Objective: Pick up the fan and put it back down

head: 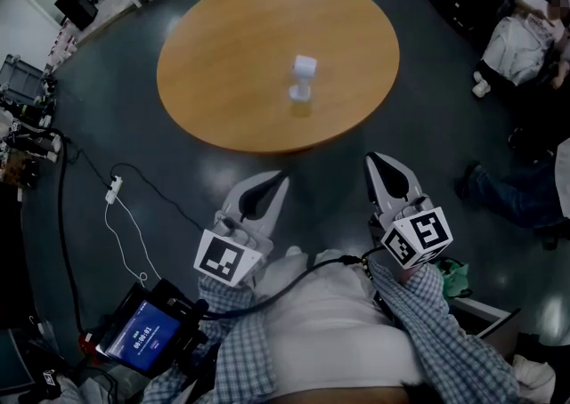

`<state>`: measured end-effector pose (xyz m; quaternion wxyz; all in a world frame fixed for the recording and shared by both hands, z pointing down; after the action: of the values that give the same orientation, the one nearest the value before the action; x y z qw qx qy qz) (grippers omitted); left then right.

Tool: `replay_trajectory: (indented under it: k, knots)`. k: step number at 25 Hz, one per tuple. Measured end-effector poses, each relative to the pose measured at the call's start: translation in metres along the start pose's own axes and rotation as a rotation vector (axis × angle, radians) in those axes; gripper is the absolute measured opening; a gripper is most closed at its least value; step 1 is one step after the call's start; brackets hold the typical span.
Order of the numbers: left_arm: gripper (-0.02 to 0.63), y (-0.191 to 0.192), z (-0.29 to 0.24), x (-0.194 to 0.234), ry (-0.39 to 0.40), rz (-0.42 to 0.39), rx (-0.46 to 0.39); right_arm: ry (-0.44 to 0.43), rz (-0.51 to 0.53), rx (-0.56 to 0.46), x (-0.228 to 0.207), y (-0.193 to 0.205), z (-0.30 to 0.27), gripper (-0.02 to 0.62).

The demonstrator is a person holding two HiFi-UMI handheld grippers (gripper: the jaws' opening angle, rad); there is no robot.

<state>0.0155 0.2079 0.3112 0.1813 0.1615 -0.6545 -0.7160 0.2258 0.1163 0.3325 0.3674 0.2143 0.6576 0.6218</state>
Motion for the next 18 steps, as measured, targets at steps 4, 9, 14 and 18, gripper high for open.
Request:
replay_trajectory:
  k: [4, 9, 14, 18]
  knots:
    - [-0.002, -0.004, 0.006, -0.002, -0.011, -0.023, 0.013, -0.015, 0.042, 0.03, 0.005, 0.002, -0.002, 0.003]
    - [-0.002, -0.006, 0.015, -0.004, -0.044, -0.021, 0.011, -0.036, 0.055, 0.04, 0.014, 0.004, 0.0, 0.003]
    - [-0.002, -0.003, 0.01, 0.0, -0.072, -0.001, -0.015, -0.041, 0.054, 0.052, 0.006, 0.009, 0.001, 0.003]
    - [-0.002, -0.005, 0.01, -0.002, -0.08, 0.007, -0.022, -0.032, 0.069, 0.073, 0.003, 0.01, 0.01, 0.003]
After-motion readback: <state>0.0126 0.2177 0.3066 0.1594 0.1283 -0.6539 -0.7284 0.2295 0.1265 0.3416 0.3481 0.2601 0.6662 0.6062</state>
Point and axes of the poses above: the fingertips, and each gripper's own axes: z backward along the fingers, x to its left, y out of its underside, the point moved 7 cm from there along z, backward along the fingers, and after that the axes turned 5 degrees about -x, right-handed, at the moved point
